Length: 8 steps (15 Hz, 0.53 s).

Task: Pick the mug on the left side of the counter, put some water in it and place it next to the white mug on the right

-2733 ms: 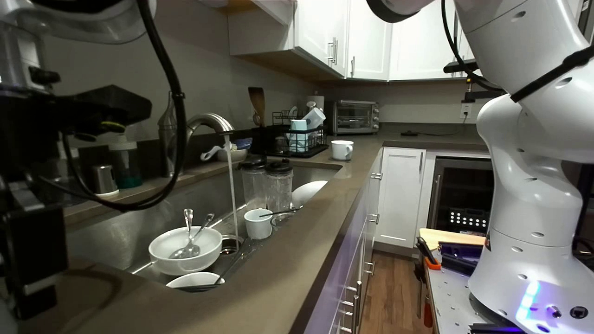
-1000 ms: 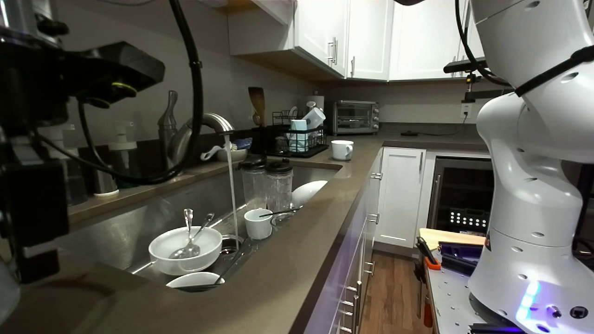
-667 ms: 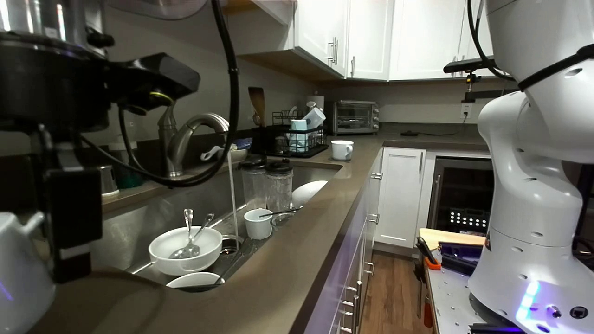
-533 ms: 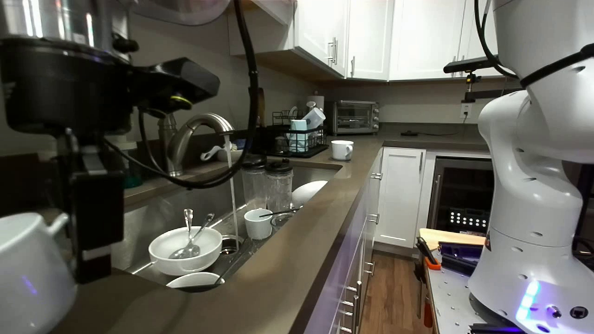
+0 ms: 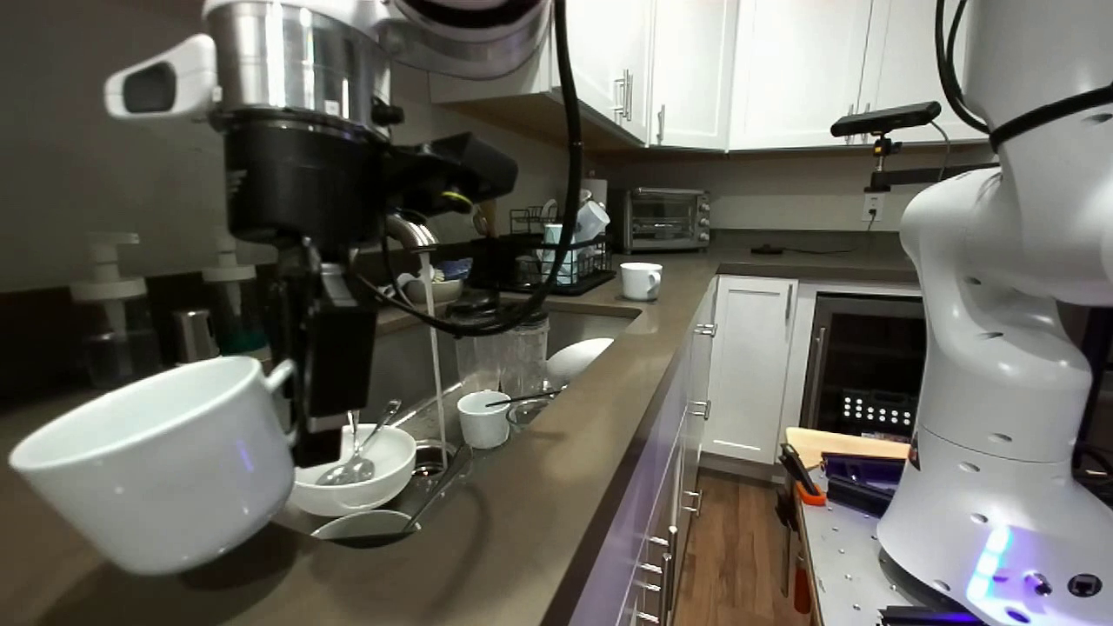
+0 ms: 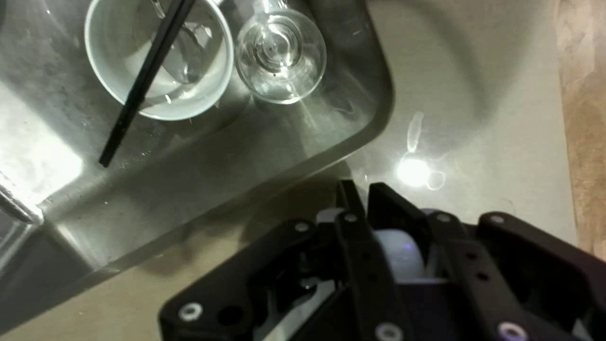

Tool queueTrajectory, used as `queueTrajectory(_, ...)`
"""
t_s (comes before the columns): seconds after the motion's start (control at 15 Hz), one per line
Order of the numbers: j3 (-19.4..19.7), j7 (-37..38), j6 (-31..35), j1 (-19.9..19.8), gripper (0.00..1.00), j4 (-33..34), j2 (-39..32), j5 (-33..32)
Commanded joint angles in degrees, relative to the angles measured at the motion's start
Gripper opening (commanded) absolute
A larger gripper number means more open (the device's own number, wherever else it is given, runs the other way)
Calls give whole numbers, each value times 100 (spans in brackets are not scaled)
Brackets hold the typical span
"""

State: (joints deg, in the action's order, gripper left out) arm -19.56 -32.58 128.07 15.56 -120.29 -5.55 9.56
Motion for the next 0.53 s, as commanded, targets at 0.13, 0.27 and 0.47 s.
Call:
queueTrajectory(0.13,308,-93,184,-181,6,-499,585,230)
queueTrajectory(0.27,439,-99,257,-222,6,-578,629,212)
queueTrajectory(0.47,593,-89,414,-274,6,-691,669,171)
